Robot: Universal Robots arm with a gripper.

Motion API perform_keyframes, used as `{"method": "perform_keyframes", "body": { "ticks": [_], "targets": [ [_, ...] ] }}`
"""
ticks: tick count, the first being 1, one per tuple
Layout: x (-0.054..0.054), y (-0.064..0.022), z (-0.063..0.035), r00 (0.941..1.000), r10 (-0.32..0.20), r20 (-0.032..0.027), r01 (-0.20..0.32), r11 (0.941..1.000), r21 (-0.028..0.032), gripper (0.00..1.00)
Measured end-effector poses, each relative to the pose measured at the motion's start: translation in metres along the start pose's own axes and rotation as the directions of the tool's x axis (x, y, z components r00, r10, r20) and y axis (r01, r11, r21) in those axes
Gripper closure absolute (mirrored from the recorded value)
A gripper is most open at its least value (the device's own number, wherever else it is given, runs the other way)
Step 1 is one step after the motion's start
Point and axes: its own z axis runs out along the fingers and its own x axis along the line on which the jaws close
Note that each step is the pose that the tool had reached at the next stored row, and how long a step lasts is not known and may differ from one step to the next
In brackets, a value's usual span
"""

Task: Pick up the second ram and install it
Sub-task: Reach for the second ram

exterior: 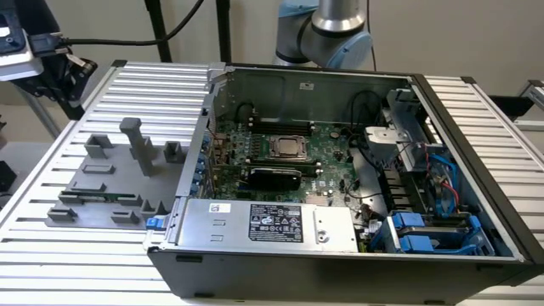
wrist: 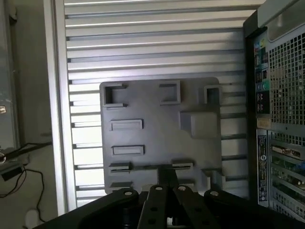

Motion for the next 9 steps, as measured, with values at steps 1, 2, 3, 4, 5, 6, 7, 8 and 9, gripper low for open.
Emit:
{"method": "perform_keyframes", "body": {
  "ticks": [1,2,3,4,5,6,7,8,9],
  "targets": [
    [0.001,-0.0019,0.0008,1.0,0.0,-0.0013,0.0,1.0,0.0,1.0],
    [0.0018,-0.0039,0.0015,1.0,0.0,-0.003,0.0,1.0,0.0002,1.0],
    [0.0027,-0.0061,0.0024,1.0,0.0,-0.0048,0.0,1.0,0.0003,1.0],
    [0.0035,-0.0073,0.0031,1.0,0.0,-0.0055,0.0,1.0,0.0008,1.0],
    [0.0037,-0.0075,0.0034,1.0,0.0,-0.0054,0.0,1.0,0.0014,1.0],
    [0.0037,-0.0075,0.0034,1.0,0.0,-0.0054,0.0,1.0,0.0015,1.0],
    [0.0037,-0.0075,0.0034,1.0,0.0,-0.0055,0.0,1.0,0.0016,1.0],
    [0.0037,-0.0075,0.0034,1.0,0.0,-0.0054,0.0,1.0,0.0016,1.0],
    [0.0037,-0.0075,0.0034,1.0,0.0,-0.0055,0.0,1.0,0.0016,1.0]
  ]
}}
